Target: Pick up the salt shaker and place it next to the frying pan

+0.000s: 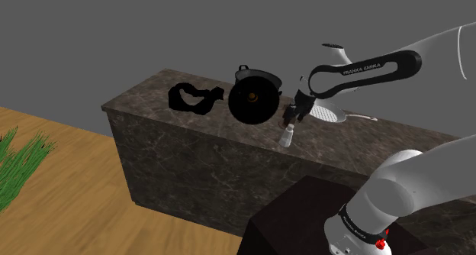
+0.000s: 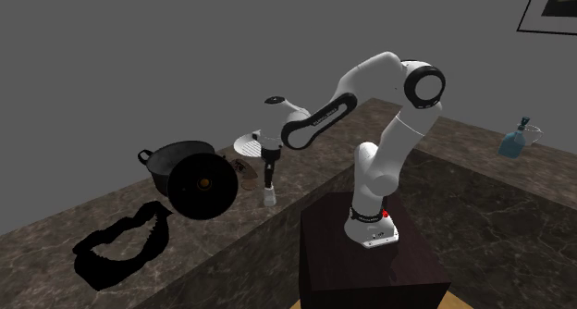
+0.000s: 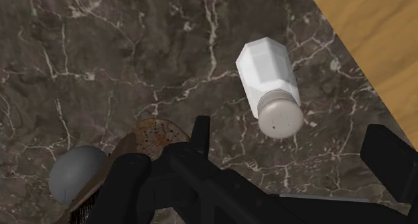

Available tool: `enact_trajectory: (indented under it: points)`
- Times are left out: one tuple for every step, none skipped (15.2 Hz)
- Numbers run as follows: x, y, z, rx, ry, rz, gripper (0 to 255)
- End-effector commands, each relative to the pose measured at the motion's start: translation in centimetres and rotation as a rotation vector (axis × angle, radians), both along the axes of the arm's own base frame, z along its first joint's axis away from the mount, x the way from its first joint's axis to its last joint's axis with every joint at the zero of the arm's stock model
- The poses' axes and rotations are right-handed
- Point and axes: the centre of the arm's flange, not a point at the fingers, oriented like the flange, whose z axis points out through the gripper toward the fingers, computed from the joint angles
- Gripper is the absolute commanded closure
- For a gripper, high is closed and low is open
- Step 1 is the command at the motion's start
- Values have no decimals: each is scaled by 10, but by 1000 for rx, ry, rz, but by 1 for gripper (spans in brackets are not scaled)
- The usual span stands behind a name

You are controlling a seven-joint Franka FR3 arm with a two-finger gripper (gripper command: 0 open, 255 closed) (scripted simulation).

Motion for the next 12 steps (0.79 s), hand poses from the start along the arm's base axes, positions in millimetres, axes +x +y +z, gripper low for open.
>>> enact_trajectory:
  points:
    - [1, 0, -12, 0, -1, 0, 0]
    - [2, 0, -20, 0, -1, 0, 0]
    - [2, 0, -20, 0, -1, 0, 0]
    - [2, 0, -20, 0, -1, 0, 0]
    - [2, 0, -20, 0, -1, 0, 0]
    - [2, 0, -20, 0, -1, 0, 0]
    - [2, 0, -20, 0, -1, 0, 0]
    - [2, 0, -20, 0, -1, 0, 0]
    - [2, 0, -20, 0, -1, 0, 0]
    - [2, 0, -20, 0, -1, 0, 0]
    - [2, 0, -20, 0, -1, 0, 255]
    - [2, 0, -20, 0, -1, 0, 255]
